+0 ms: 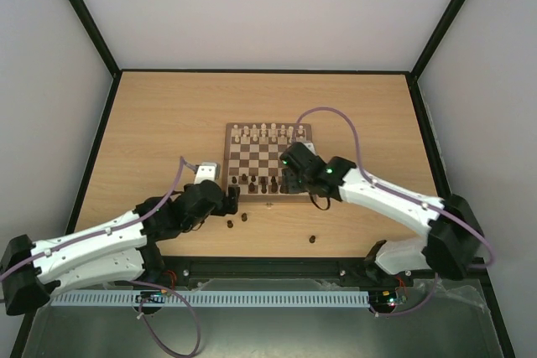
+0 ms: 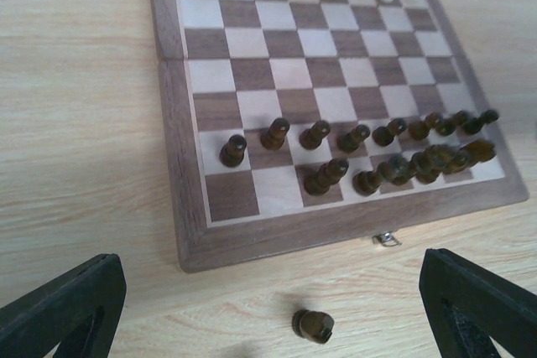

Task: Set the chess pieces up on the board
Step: Pick up the chess piece at the center of the board.

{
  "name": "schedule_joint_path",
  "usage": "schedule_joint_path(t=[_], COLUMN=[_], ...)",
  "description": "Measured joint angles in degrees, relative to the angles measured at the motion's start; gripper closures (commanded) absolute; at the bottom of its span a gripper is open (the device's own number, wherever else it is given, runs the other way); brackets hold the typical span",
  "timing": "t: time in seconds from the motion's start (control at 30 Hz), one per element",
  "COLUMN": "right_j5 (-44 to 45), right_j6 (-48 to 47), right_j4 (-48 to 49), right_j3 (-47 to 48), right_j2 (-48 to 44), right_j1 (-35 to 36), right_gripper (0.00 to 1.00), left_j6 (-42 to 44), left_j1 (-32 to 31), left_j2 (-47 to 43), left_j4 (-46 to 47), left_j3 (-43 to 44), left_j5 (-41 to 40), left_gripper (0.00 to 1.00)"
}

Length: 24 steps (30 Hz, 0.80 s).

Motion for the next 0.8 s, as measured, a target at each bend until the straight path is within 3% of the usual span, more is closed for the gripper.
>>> schedule_joint_path(t=[0.1, 0.2, 0.53, 0.8], right_j5=[-0.15, -1.07, -4.07, -5.57], right_j6=[0.24, 0.26, -0.17, -1.18], right_j4=[0.7, 1.73, 6.29, 8.2], right_j3=[-3.3, -6.51, -13.99, -15.87], right_j2=[-6.86, -11.41, -18.93, -20.72], right_j1=[-0.04, -0.09, -0.09, -0.09], right_gripper=[0.19, 0.19, 0.22, 0.23], left_j6=[-0.85, -2.03, -5.18, -3.3], left_j1=[0.0, -0.46, -7.78, -9.68], left_j2=[3.34, 7.1, 22.05, 25.86], left_j4=[-0.59, -0.72, -2.08, -2.89], left_j3=[0.48, 0.98, 6.69, 6.93], left_j5=[0.98, 2.12, 2.89, 3.82], left_gripper=[0.01, 0.05, 0.39, 0.51])
